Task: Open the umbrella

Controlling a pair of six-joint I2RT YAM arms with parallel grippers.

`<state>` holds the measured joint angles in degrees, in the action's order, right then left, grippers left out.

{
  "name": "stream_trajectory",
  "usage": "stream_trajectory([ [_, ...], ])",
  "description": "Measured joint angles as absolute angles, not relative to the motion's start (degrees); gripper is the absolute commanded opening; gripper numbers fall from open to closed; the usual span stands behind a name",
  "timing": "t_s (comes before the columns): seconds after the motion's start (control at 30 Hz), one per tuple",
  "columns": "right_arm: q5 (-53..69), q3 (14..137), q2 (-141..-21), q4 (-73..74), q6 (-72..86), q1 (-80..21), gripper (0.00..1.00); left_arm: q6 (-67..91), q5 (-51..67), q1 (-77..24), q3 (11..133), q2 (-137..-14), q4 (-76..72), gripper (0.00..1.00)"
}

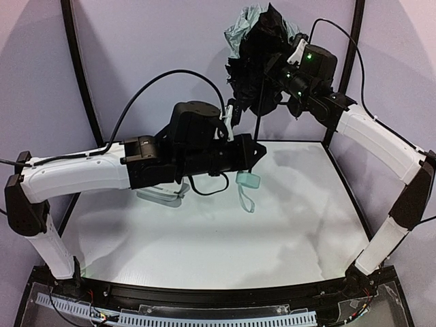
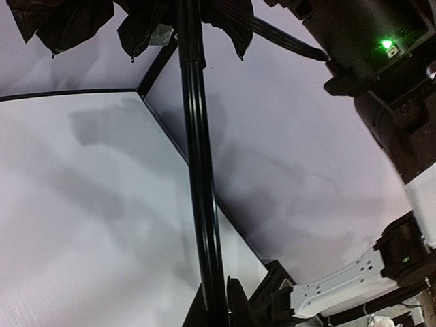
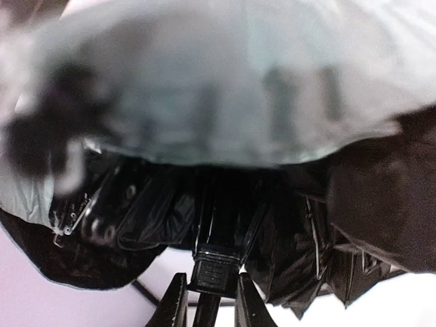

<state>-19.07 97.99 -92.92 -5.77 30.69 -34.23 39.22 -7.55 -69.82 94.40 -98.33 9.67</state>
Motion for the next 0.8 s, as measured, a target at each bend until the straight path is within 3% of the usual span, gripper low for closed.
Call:
stream_trajectory([
  [0.17,-22.45,99.76,-93.31,-9.52,24.21,-34.24,0.0,42.0,-4.82,-69.84,97.49,-99.23,9.02,0.01],
  [0.27,-32.48,101.49,-95.13,-18.69,21.07,-30.05,0.0,45.17,3.01,-73.89,96.58,-98.57,13.22,0.01],
  [0.4,-42.42,101.06,-94.51,-20.28,19.54,-24.85,0.0,50.03,5.67,-79.23,94.16,-99.43,10.34,0.01],
  [0.57,-42.98,96.96,-92.09,-21.83,19.95,-25.41,0.0,51.53,8.05,-79.2,92.56,-99.31,8.23,0.01],
  [0.67,-37.4,93.2,-89.77,-20.86,20.83,-25.02,0.0,51.9,7.9,-79.39,92.14,-99.31,9.0,0.01],
  [0.8,-21.79,88.89,-85.46,-15.9,22.71,-24.34,0.26,49.62,1.33,-81.04,91.73,-99.03,14.21,0.01],
])
